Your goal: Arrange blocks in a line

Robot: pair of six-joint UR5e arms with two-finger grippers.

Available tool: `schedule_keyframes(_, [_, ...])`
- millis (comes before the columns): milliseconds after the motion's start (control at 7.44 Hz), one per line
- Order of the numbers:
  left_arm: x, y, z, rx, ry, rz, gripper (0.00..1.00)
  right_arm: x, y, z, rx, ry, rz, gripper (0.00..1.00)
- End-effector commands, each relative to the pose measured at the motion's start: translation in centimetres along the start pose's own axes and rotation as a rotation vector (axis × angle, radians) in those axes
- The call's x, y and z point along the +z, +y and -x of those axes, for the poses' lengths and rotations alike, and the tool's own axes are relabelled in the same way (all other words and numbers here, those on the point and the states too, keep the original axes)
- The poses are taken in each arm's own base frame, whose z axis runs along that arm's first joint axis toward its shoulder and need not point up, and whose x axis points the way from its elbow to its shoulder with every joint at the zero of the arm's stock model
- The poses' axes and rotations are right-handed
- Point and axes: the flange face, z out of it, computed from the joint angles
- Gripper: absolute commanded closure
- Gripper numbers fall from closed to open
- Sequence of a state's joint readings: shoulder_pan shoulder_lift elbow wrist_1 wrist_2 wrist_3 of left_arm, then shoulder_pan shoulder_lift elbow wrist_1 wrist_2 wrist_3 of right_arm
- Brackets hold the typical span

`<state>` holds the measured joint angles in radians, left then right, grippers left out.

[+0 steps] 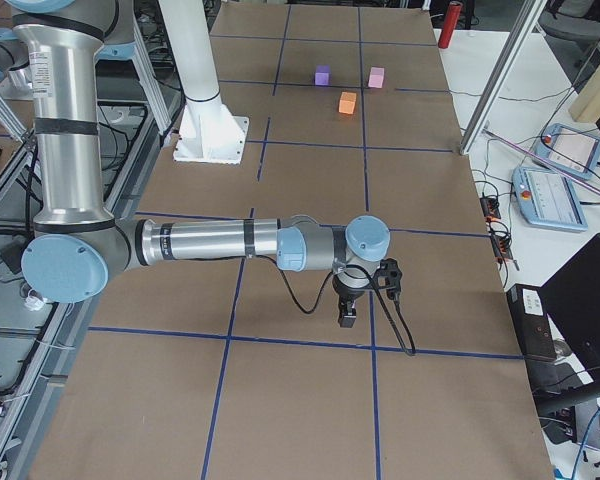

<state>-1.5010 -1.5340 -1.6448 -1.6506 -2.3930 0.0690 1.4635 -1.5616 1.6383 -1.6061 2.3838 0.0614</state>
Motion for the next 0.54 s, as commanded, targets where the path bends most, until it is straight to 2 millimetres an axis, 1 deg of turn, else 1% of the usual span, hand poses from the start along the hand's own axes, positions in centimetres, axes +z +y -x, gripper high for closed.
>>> schedule_keyframes(0, [-0.08, -0.16, -0.11, -0.002, -0.001, 0.000, 0.00, 0.00, 0.00, 0.00, 0.000, 0.000, 0.000, 0.00])
schedule_keyframes(269, [0.30, -0.04, 0.36, -0.010, -0.009, 0.006, 0.00, 0.00, 0.00, 0.00, 0.000, 0.000, 0.000, 0.00])
schedule_keyframes(403, [-0.35, -0.83, -0.32, 0.029, -0.008, -0.027, 0.00, -0.05, 0.00, 0.06, -0.001, 0.000, -0.001, 0.00])
